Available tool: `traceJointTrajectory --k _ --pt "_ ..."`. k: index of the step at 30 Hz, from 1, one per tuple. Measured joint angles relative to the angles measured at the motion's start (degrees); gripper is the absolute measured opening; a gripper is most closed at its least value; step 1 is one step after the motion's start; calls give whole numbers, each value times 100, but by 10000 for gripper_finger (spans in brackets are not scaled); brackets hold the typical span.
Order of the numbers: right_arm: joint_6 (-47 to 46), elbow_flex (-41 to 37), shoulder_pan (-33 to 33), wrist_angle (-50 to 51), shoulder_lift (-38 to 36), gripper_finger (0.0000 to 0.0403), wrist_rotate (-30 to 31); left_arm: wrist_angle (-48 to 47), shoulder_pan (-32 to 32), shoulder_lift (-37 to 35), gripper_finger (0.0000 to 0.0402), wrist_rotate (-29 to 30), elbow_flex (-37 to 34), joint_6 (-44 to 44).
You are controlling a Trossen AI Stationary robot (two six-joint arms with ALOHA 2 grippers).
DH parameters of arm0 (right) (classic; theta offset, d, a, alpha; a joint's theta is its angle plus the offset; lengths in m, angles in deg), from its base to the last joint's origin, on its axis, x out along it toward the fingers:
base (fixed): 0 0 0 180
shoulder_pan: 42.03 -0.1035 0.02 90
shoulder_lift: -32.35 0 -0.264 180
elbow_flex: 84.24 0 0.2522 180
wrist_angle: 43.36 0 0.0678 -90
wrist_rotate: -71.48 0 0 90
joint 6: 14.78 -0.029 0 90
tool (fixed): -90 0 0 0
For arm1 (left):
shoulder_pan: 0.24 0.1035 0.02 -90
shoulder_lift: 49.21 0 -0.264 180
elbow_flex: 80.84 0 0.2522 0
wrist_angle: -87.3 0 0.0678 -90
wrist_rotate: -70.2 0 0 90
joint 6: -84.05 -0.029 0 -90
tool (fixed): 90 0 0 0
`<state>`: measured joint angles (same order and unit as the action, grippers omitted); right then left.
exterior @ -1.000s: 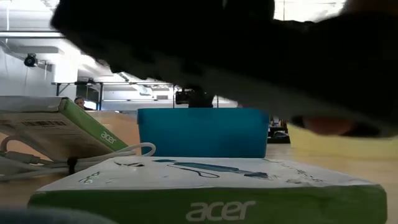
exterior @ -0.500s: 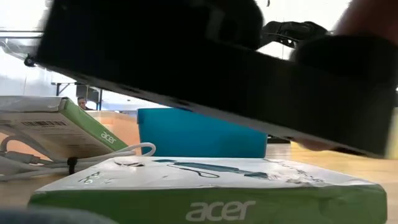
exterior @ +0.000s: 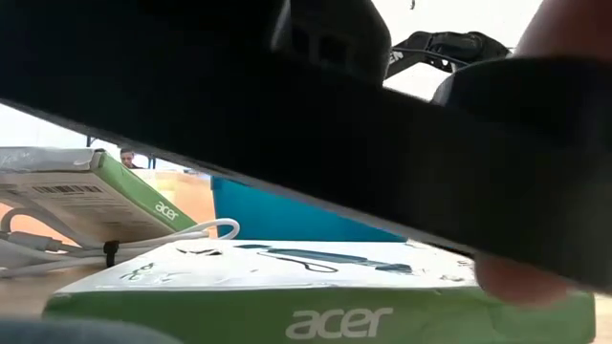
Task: Pick and place items into bin
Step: Put the white adapter charger into the blue bin
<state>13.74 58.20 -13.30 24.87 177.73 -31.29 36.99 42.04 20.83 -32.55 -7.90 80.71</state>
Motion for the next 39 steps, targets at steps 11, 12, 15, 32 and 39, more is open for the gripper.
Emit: traceJointTrajectory --k 11,12,15,32,39 --pt "-195 -2 11 63 -2 198 -34 24 2 -99 0 0 -13 0" --pt "-243 -2 11 76 -2 191 -34 20 1 -114 0 2 -21 0" --pt "-359 -2 2 132 -16 177 54 10 0 -143 0 0 -22 0" --pt "-2010 542 -335 2514 -1570 186 98 25 0 -164 0 1 -33 -48" --pt "-1808 -87 -1217 2894 -1450 218 10 52 0 -164 0 0 -41 -42"
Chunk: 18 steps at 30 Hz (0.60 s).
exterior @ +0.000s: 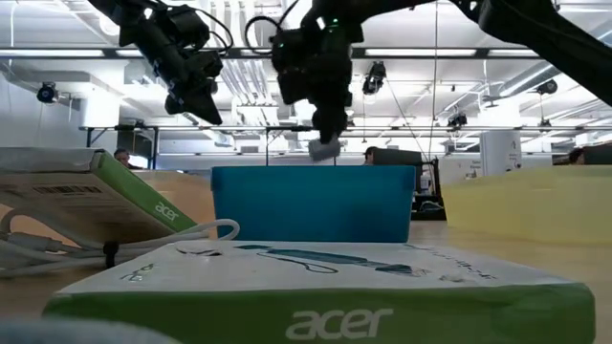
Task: Pick and place items into bin
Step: Put the white adapter charger into the blue bin, then put the top card reader box into the yellow bin
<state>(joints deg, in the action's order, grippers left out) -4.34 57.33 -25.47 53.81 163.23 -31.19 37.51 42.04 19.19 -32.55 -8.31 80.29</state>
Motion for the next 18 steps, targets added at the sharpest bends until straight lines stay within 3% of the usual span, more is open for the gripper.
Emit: traceJointTrajectory --k 5,11,14,18 --pt "-66 -703 -371 -356 2 248 0 -105 -2 0 0 0 -15 44" --pt "24 -1405 -626 -471 -629 291 121 -467 -252 -6 0 -35 -48 21" --pt "-58 -2040 -854 -773 -1141 301 409 -625 -711 -97 0 -136 -99 -124" --pt "-390 -3194 -1254 -1715 -2232 302 1237 -651 -1650 -170 0 -67 -108 -80"
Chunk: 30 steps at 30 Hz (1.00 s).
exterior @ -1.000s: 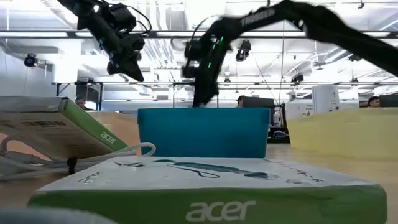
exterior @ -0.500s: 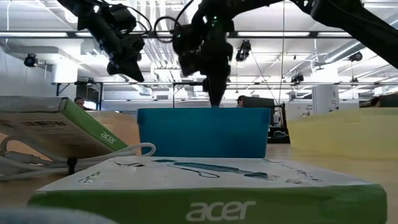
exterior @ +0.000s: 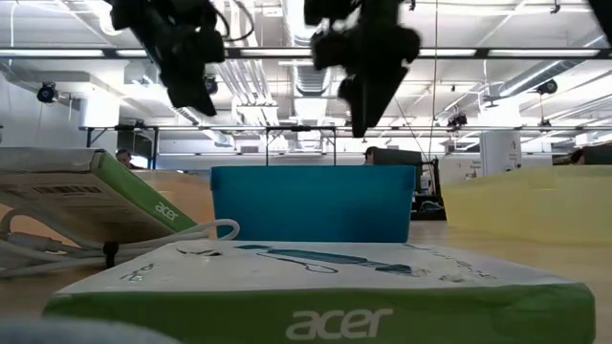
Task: Pick and place items into bin
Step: Put the top card reader box into the yellow bin
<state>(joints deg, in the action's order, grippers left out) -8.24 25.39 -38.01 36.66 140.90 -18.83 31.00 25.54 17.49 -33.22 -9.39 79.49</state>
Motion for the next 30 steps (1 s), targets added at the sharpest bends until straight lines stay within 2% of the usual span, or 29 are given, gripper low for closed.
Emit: traceJointTrajectory --k 4,7,13,16,21,23,30 --pt "-406 -1154 -494 -922 -925 296 684 -14 -1078 -22 0 951 -2 523" --pt "-458 -1834 -822 -1598 -1443 292 820 -26 -1754 -22 0 1202 -4 934" --pt "-372 -2599 -1635 -2606 -1635 288 841 -157 -3005 63 0 1720 -11 1769" --pt "-488 -2605 -2101 -2816 -1417 287 977 -262 -3647 149 0 1981 -9 2102" --pt "-540 -2503 -2652 -3471 -855 286 1596 -507 -4622 431 0 2207 -35 2794" --pt "-705 -2331 -2752 -3781 -603 286 1697 -530 -4952 566 0 2222 -94 3286" --pt "-913 -1190 -2885 -3946 494 285 1702 -545 -6178 933 0 2414 -470 5352"
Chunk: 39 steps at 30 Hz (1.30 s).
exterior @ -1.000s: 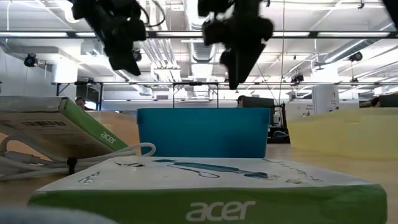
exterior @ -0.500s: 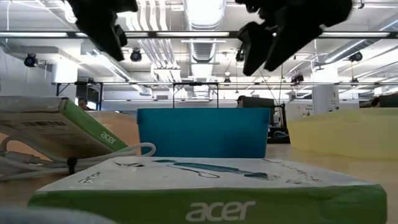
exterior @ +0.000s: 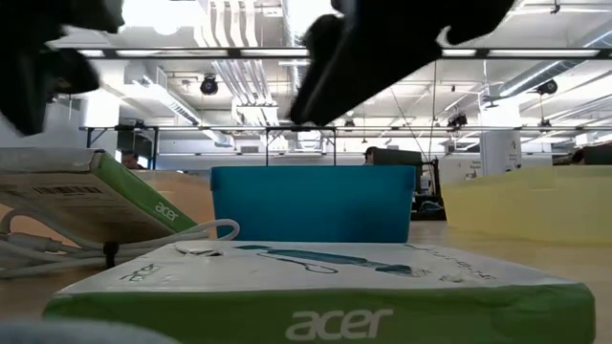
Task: Pick and place items into bin
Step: Put the top card reader box into the yellow bin
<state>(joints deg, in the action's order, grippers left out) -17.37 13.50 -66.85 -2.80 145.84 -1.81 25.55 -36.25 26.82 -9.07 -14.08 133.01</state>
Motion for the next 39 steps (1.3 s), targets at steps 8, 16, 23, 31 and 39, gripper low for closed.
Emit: traceJointTrajectory --k 8,16,23,31,39 --pt "51 1250 -87 463 1250 273 -42 436 -421 380 0 150 -18 628" --pt "300 1778 -172 411 1577 259 1 711 -457 870 0 -14 -18 775" --pt "736 1769 -210 -510 1820 258 25 1197 -463 1164 0 -29 -18 772" --pt "1102 1781 -180 -1257 1980 255 583 1468 -462 1217 0 -66 -20 770" --pt "1121 1687 -59 -1265 1975 251 248 1745 -459 1217 0 -67 -156 766"
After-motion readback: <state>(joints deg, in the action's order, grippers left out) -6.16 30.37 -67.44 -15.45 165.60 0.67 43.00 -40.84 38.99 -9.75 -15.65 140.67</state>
